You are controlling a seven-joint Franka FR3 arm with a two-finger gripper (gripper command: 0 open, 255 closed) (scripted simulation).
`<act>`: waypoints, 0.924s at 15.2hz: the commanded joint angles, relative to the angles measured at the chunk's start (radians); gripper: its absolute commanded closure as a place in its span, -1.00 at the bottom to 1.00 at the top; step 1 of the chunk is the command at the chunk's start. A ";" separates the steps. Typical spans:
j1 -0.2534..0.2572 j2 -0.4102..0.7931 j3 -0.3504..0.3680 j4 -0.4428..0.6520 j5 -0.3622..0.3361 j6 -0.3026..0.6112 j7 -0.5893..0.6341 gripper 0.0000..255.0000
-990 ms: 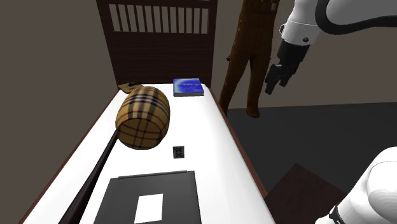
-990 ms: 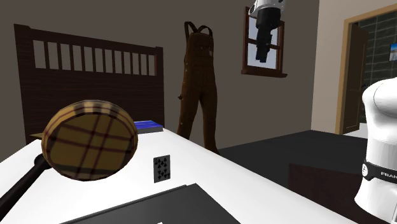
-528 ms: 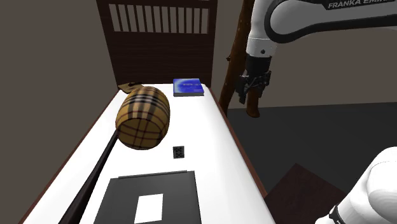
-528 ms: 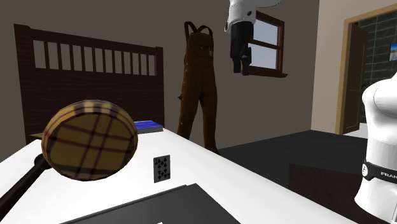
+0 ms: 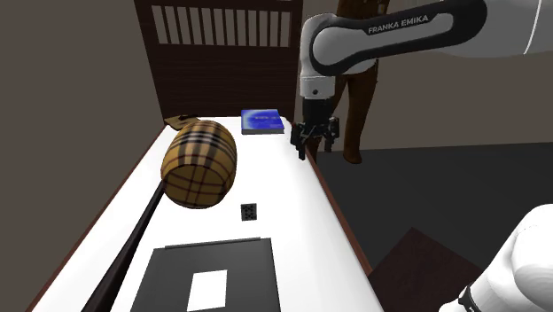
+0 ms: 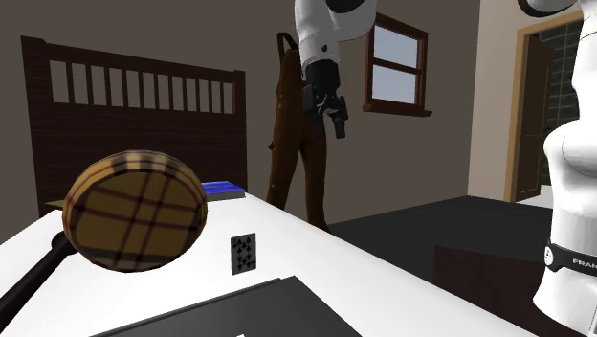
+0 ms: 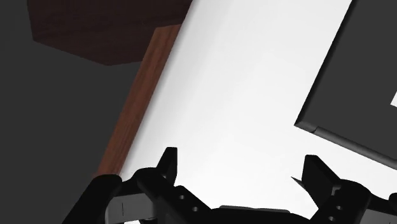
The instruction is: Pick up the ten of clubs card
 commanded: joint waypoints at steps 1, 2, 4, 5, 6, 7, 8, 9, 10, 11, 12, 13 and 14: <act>0.006 0.102 0.008 0.072 0.016 -0.008 0.035 -1.00; 0.010 0.147 0.011 0.106 0.025 -0.015 0.051 -1.00; 0.018 0.238 0.017 0.177 0.043 -0.030 0.082 -1.00; 0.022 0.283 0.019 0.214 0.052 -0.039 0.098 -1.00; 0.026 0.329 0.021 0.252 0.061 -0.048 0.113 -1.00; 0.031 0.375 0.023 0.292 0.071 -0.058 0.128 -1.00; 0.036 0.422 0.025 0.334 0.080 -0.069 0.143 -1.00; 0.041 0.469 0.027 0.377 0.089 -0.081 0.159 -1.00; 0.046 0.517 0.029 0.422 0.099 -0.093 0.174 -1.00; 0.051 0.566 0.031 0.469 0.109 -0.107 0.189 -1.00; 0.056 0.616 0.033 0.519 0.118 -0.122 0.205 -1.00; 0.062 0.667 0.035 0.571 0.128 -0.138 0.221 -1.00; 0.068 0.719 0.037 0.626 0.138 -0.155 0.238 -1.00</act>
